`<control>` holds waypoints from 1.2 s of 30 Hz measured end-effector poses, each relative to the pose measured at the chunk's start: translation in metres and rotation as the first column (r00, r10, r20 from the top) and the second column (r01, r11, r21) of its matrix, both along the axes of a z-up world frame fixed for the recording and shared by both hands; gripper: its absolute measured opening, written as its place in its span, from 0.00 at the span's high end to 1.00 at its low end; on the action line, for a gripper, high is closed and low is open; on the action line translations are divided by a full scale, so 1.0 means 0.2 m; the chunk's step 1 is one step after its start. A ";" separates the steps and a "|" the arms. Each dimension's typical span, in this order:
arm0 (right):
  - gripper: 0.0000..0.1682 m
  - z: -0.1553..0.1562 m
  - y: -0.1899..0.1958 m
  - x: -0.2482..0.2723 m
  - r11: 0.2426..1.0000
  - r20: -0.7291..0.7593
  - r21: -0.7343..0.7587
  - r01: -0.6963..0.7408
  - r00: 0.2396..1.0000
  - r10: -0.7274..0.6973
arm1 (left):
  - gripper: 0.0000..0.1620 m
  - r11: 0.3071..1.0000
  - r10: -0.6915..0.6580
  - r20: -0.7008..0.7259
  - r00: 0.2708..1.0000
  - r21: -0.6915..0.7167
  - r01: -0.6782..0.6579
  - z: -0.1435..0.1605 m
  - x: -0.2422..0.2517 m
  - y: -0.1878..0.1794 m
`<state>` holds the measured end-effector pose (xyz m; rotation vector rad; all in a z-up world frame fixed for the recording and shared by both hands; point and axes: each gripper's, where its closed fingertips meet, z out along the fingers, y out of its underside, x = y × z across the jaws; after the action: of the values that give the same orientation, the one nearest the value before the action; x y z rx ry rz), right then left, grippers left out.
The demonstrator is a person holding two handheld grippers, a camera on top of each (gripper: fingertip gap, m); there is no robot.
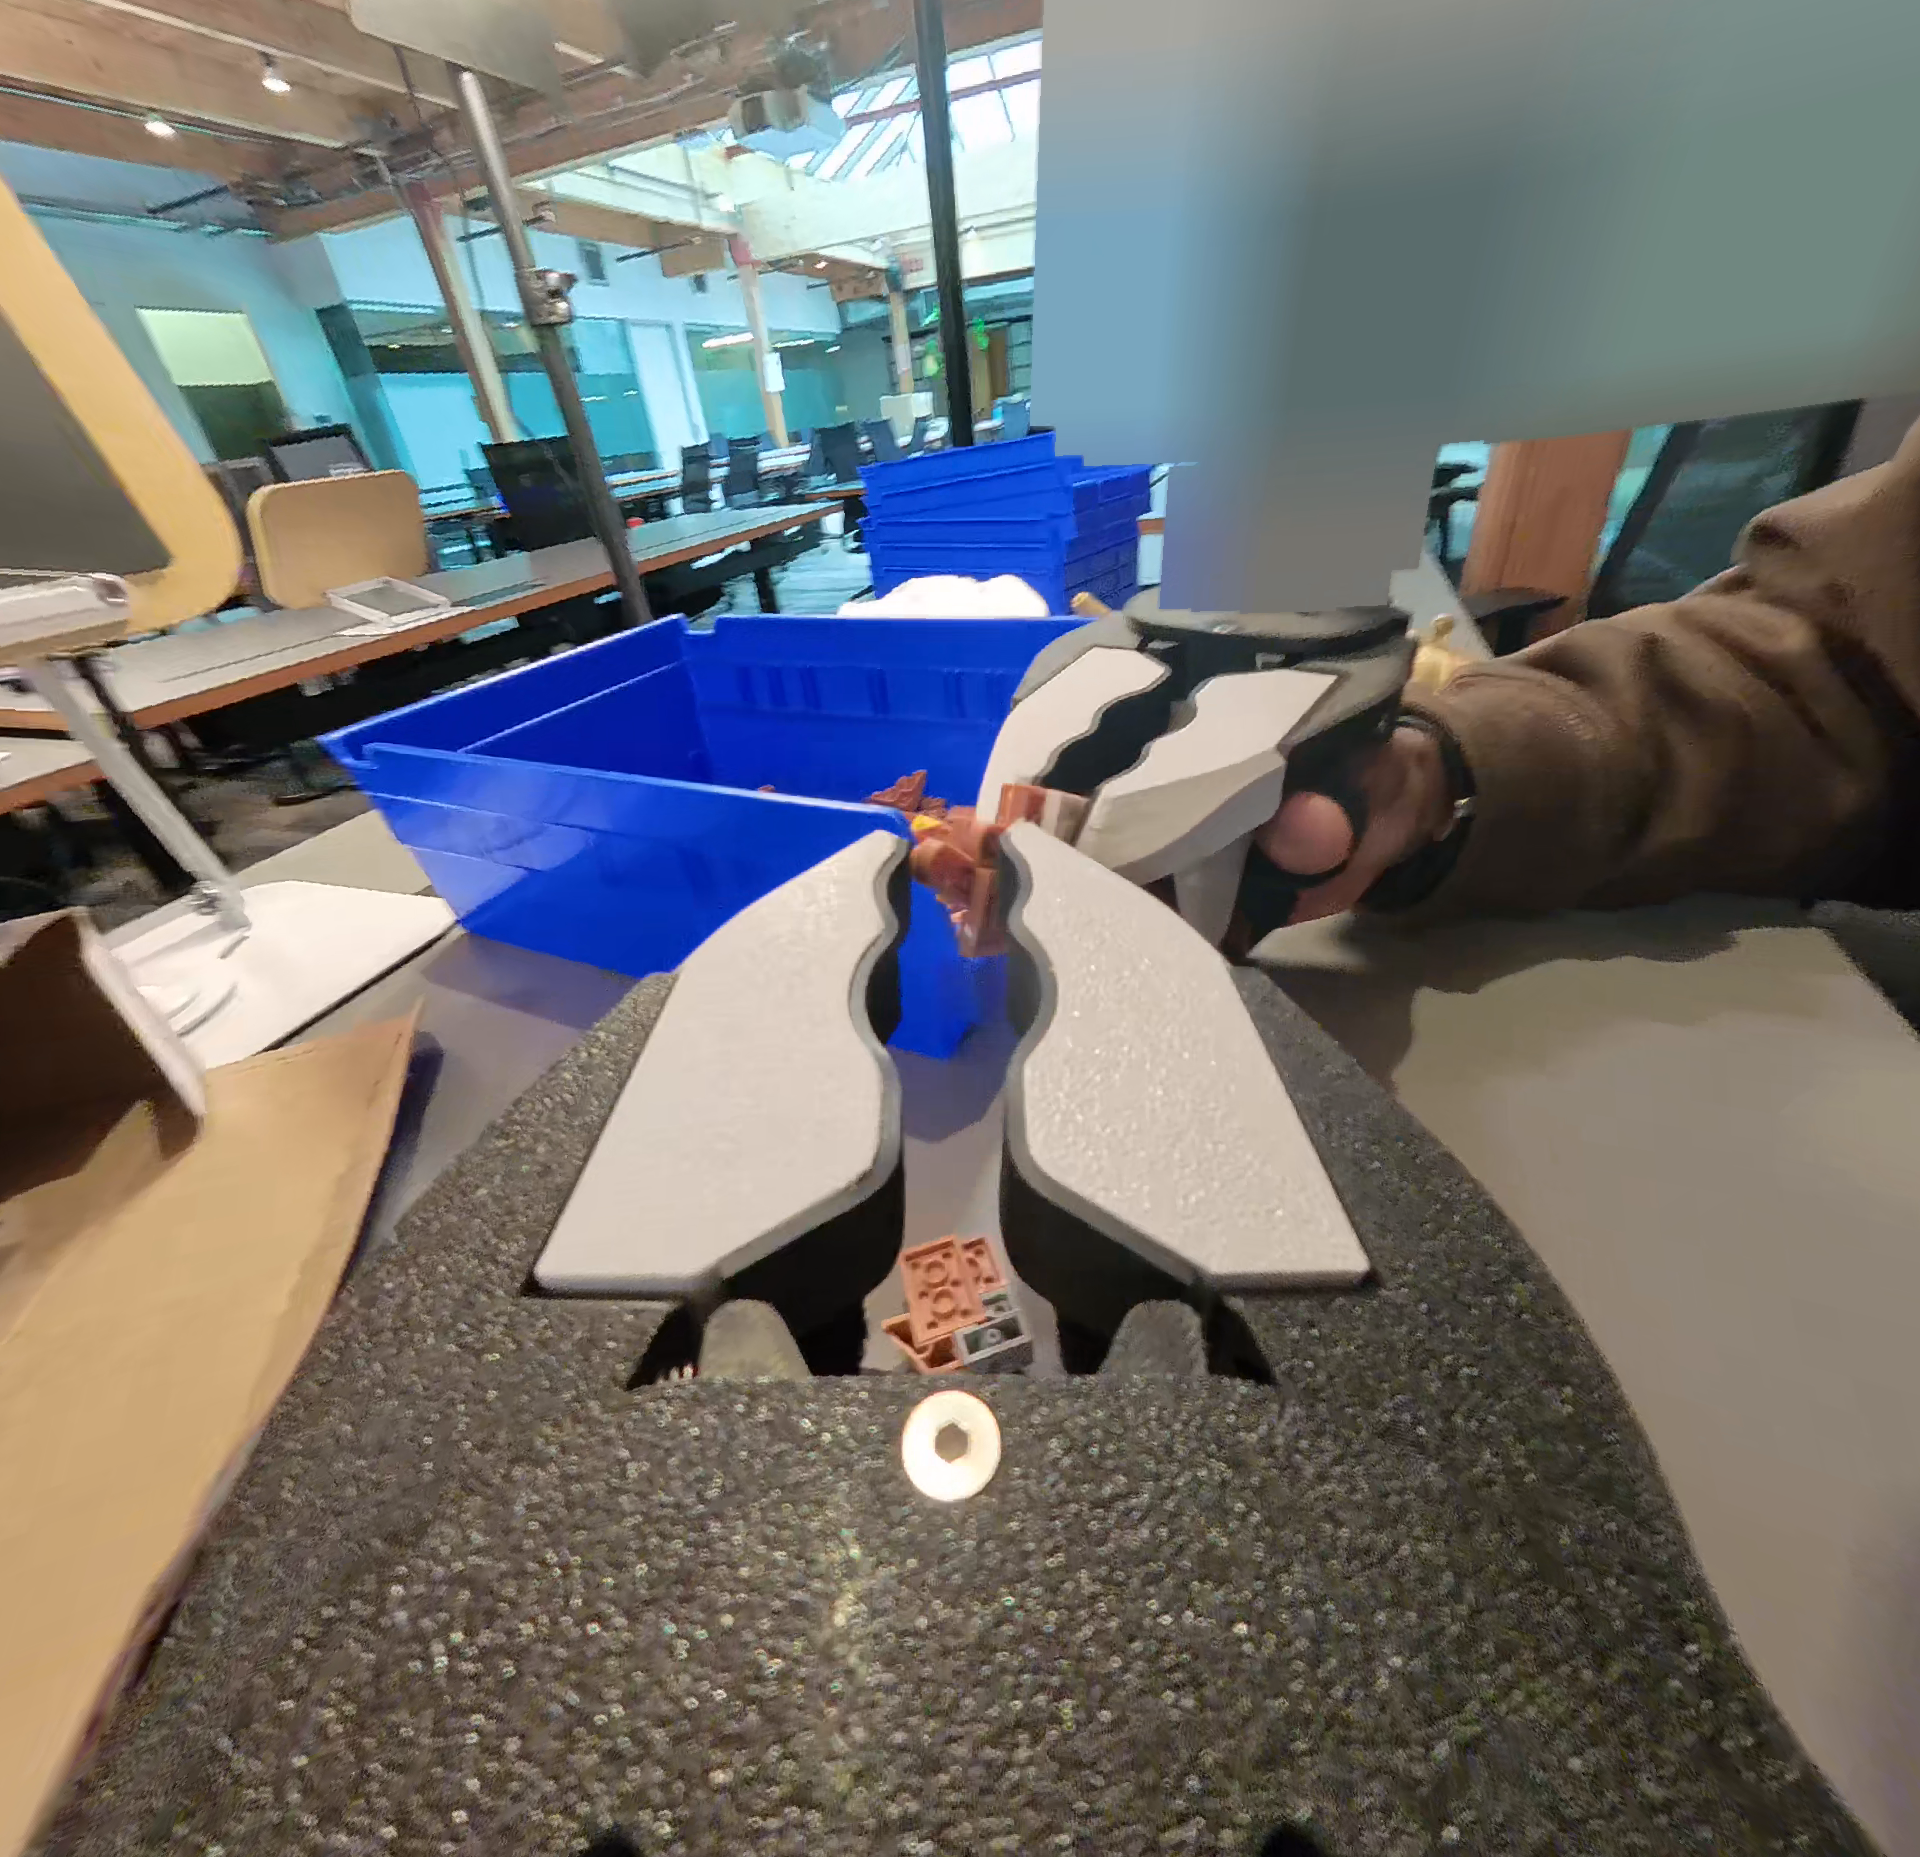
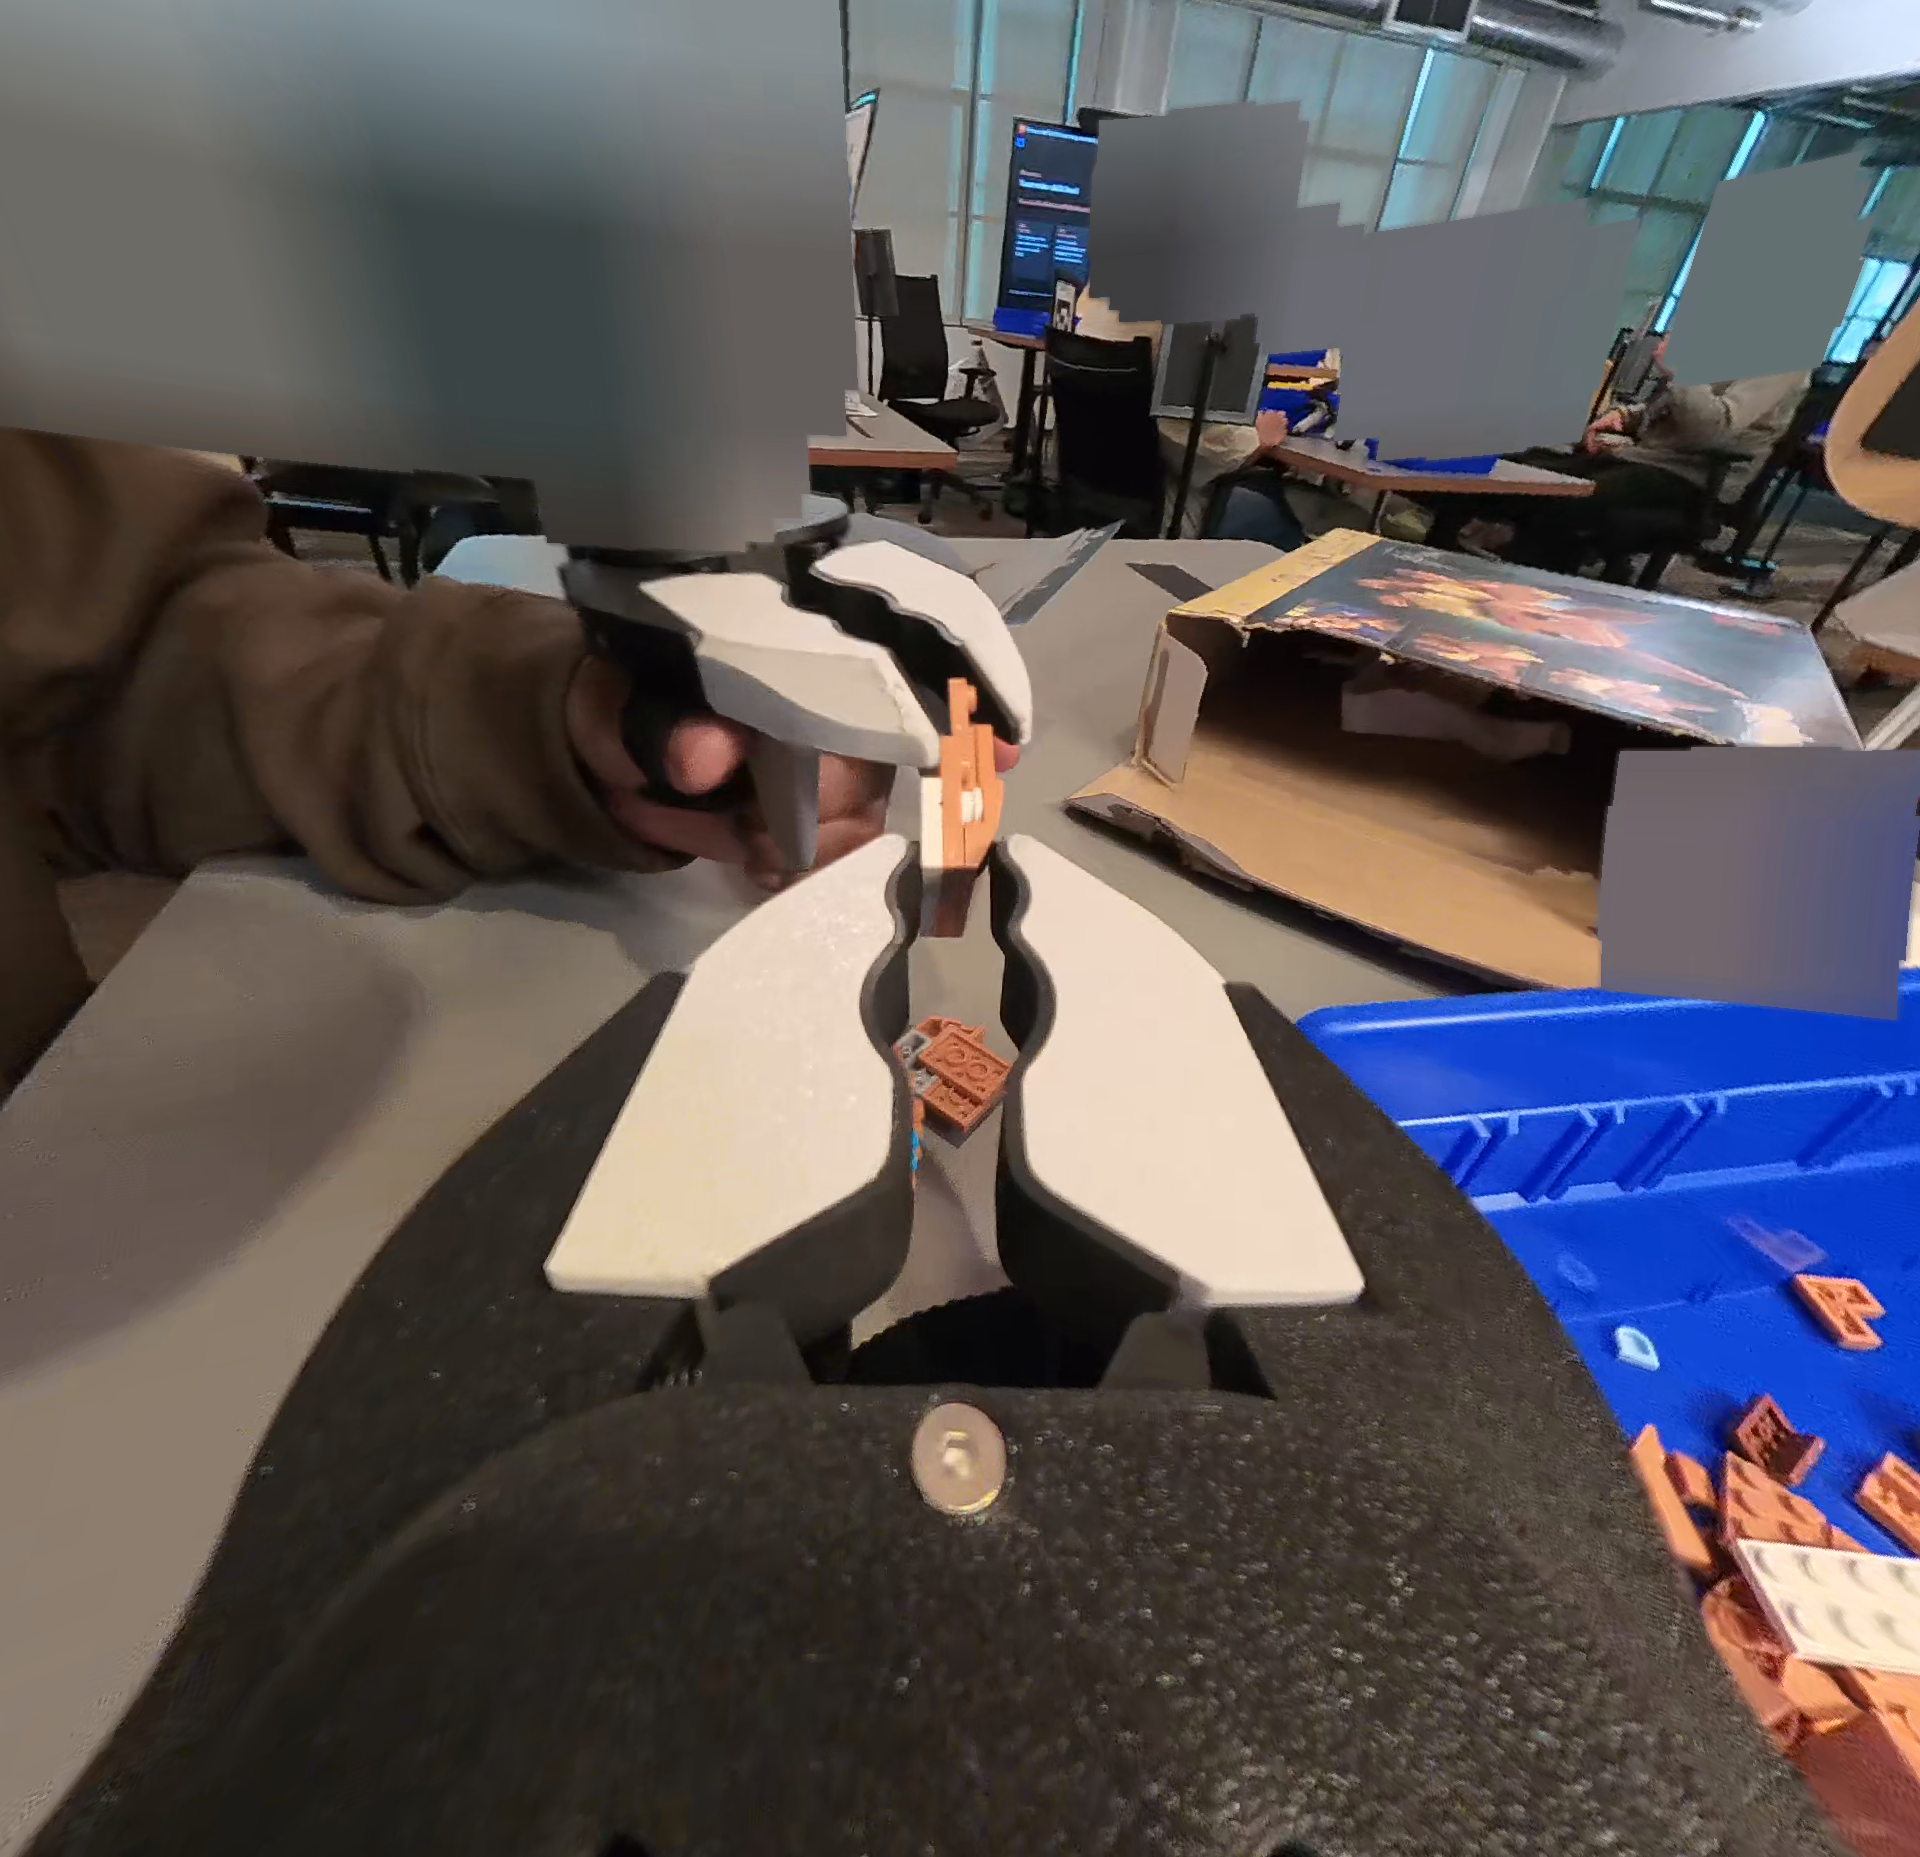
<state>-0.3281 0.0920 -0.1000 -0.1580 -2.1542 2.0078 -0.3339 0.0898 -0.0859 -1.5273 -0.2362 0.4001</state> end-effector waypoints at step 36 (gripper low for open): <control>0.91 -0.11 -0.01 0.08 0.983 -0.015 0.138 -0.124 0.992 0.128 | 0.94 0.967 -0.232 0.229 0.945 -0.054 0.250 -0.11 0.13 0.05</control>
<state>-0.3129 0.0897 -0.1210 0.0227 -2.3308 1.9064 -0.3088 0.1005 -0.1080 -1.6605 -0.2043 0.0446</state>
